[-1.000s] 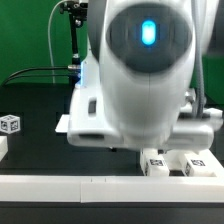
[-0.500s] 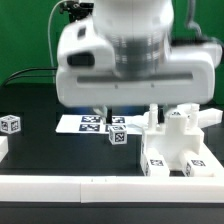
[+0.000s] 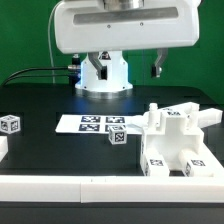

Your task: Assemble chair

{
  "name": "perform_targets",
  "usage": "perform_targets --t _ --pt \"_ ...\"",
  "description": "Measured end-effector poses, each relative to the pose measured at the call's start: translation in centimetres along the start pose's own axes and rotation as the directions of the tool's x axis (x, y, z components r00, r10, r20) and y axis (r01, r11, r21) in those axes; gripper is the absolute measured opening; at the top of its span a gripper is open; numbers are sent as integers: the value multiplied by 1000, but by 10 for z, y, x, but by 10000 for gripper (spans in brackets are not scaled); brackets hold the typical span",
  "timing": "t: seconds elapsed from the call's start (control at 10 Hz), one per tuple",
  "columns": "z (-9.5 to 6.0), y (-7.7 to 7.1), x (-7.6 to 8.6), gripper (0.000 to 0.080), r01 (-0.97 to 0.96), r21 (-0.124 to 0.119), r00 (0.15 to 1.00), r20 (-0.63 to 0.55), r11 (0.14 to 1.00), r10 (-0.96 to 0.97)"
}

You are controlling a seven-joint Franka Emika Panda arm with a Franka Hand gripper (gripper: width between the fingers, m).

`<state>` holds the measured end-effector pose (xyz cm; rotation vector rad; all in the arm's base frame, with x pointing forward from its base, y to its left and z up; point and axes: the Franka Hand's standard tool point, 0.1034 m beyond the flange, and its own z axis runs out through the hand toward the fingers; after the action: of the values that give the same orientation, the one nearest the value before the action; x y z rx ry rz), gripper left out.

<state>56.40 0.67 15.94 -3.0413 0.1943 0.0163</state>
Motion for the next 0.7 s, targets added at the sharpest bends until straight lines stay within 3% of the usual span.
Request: perform_targets --t 0.3,0.4,0.5,0.7 --pt "3 0 -4 649 0 -1 1000 -1 1000 0" --pt "8 -6 -13 649 -13 -2 1000 -2 1000 13" --pt "10 -13 -29 649 -27 0 1000 13 1000 27" --pt "24 -41 -81 649 -28 -3 999 39 1000 28"
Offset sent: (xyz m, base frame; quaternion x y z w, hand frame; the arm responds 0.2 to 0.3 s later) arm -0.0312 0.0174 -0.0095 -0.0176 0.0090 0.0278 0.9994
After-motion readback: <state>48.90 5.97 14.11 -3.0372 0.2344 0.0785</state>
